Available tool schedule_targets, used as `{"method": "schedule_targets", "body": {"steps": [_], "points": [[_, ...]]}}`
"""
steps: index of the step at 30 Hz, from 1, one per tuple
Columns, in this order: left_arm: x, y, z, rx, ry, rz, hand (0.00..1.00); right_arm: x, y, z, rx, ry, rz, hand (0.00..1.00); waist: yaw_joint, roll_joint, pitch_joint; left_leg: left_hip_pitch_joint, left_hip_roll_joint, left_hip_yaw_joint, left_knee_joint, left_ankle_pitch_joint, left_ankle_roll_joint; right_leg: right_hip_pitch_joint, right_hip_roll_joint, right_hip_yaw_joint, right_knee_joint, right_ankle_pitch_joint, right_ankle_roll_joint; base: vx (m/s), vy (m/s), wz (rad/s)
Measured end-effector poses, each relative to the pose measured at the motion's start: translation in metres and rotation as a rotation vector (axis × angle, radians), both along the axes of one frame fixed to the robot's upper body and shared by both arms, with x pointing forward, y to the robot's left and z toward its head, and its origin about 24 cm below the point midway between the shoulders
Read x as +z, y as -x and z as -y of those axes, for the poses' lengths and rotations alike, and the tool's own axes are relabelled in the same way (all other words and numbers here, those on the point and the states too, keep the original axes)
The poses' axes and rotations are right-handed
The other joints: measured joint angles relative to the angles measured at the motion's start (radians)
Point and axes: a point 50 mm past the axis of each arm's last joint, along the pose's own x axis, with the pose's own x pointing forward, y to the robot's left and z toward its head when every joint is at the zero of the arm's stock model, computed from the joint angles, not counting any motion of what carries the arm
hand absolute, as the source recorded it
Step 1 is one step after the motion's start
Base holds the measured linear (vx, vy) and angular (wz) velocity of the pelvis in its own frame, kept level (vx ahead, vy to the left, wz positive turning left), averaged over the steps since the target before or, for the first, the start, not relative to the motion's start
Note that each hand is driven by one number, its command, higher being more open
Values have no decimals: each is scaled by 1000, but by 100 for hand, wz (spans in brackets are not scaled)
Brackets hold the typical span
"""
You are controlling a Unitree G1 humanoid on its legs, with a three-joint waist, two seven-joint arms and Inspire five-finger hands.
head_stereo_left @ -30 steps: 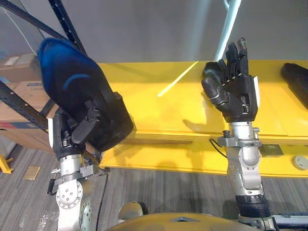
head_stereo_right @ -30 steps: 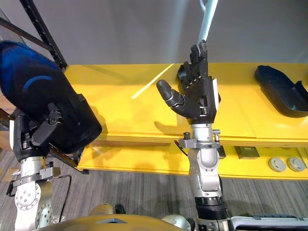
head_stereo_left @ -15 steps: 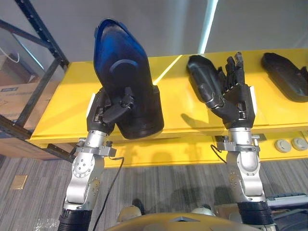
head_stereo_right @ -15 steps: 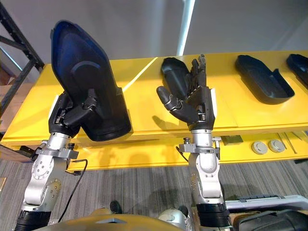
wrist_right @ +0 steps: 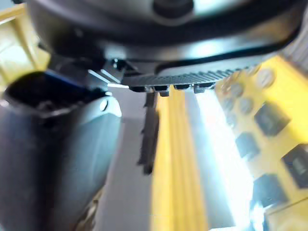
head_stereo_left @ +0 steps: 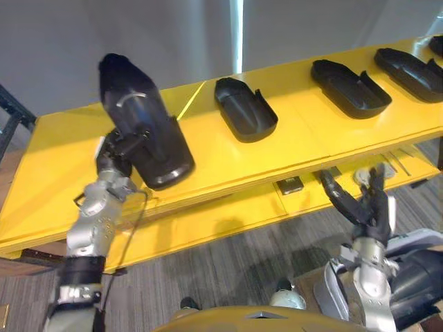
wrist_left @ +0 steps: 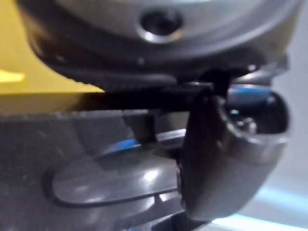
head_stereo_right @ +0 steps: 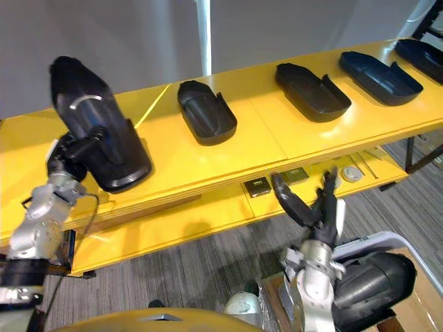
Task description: Walk over and take three plastic housings, then place them on the shelf
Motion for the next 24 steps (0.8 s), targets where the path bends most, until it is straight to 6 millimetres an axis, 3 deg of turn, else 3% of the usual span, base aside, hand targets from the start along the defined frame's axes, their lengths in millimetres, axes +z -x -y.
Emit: {"method": "schedule_targets", "body": {"steps": [2,5,11,19,24], "points": [[12,-4,-20,49,-6,-10,0,-22,21,4,-6,-1,-127,100,-3,4,-2,6,2,16,0,-1,-1,-2,3,16,0,0,0,-16,0,-18],[23,-11,-32,69,-34,-21,0,-43,35,-1,28,-38,-230,100,-6,8,-3,-3,5,21,0,-1,-1,-14,6,19,0,0,0,-31,-11,-4],[15,-22,-48,67,-30,-175,0,-67,42,-17,123,-92,-341,100,-8,12,-6,-30,5,16,0,6,5,-39,5,18,6,-4,-6,-21,-6,2],[3,-28,-44,7,71,-256,0,-95,51,-41,311,-201,-464,100,4,2,13,-79,4,-11,1,17,13,-103,-10,9,85,-41,-22,8,0,9],[18,-35,-43,-27,40,-221,0,-96,45,-49,336,-216,-461,100,6,-11,65,-87,2,-20,1,22,15,-121,-20,10,121,-71,-11,-16,-6,6]]}}
